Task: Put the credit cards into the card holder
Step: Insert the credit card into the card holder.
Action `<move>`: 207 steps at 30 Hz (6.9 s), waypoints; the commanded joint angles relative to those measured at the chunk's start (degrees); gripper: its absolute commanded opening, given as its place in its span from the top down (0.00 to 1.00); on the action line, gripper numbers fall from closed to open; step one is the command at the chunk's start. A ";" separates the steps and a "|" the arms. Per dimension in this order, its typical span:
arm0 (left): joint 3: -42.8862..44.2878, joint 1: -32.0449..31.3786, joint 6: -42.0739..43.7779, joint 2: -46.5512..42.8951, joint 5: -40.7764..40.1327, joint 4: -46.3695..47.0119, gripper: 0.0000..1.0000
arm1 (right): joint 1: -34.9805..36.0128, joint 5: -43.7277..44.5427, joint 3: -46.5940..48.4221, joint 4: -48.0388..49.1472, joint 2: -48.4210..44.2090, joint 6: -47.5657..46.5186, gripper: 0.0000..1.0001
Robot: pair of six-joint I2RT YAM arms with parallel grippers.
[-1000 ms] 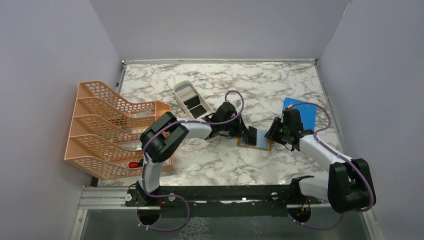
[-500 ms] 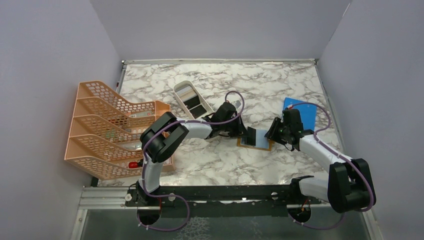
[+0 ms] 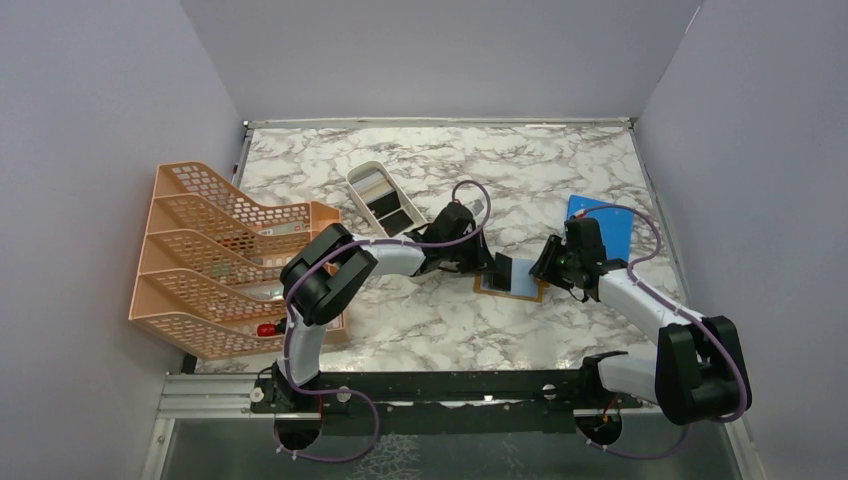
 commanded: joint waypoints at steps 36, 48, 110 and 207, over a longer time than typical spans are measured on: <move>0.65 0.64 -2.89 1.88 1.44 -1.65 1.00 | -0.20 -1.09 -0.70 2.76 3.33 0.61 0.56; 0.45 -0.43 -6.80 3.85 -0.15 -0.75 1.00 | -0.20 -7.76 -4.70 6.81 3.48 4.28 0.57; 7.40 0.56 4.79 4.68 2.81 -22.25 1.00 | -0.20 -6.36 -2.91 4.78 2.95 1.80 0.58; -2.91 0.31 -7.72 -0.99 0.93 -12.05 0.97 | -0.20 -8.80 -3.75 6.56 2.82 2.27 0.60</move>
